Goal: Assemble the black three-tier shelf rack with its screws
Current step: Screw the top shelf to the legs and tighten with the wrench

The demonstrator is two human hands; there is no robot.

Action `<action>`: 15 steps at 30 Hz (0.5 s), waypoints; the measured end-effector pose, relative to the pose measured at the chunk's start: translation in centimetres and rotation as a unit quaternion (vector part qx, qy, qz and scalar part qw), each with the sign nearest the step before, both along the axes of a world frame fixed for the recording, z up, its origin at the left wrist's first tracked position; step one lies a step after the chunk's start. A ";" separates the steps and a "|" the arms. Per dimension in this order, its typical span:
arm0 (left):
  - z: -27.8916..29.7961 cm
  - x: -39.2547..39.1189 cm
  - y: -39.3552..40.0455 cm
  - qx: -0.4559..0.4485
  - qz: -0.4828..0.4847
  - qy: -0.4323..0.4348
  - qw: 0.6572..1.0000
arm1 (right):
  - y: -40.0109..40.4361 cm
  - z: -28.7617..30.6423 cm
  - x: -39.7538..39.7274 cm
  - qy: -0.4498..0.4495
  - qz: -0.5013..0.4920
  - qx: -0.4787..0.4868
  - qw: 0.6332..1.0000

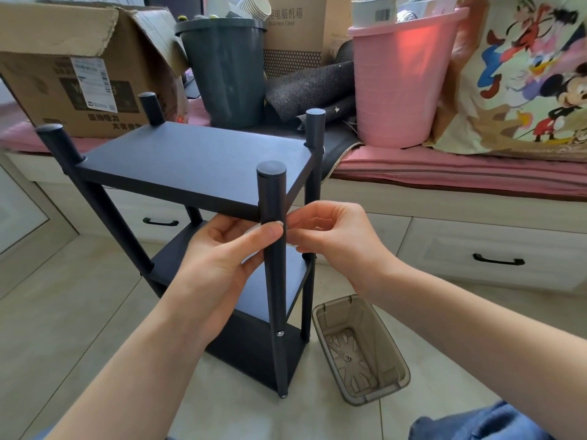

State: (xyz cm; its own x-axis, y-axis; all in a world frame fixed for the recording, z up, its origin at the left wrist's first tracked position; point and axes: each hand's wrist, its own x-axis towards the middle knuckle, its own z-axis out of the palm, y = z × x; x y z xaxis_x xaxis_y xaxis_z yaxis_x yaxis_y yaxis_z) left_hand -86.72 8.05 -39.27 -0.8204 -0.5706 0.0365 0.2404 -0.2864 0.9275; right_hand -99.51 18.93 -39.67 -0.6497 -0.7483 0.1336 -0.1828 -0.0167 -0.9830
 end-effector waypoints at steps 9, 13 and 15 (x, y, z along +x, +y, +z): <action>0.0 0.1 -0.1 -0.008 0.003 -0.004 1.000 | -1.4 -0.3 0.6 -0.014 0.006 -0.038 0.999; 0.1 0.0 -0.1 -0.010 0.003 -0.007 1.000 | -1.6 -0.3 0.7 -0.040 0.007 -0.049 0.998; 0.1 0.0 -0.1 -0.008 0.005 -0.009 1.000 | -1.6 -0.3 0.7 -0.042 0.005 -0.042 0.998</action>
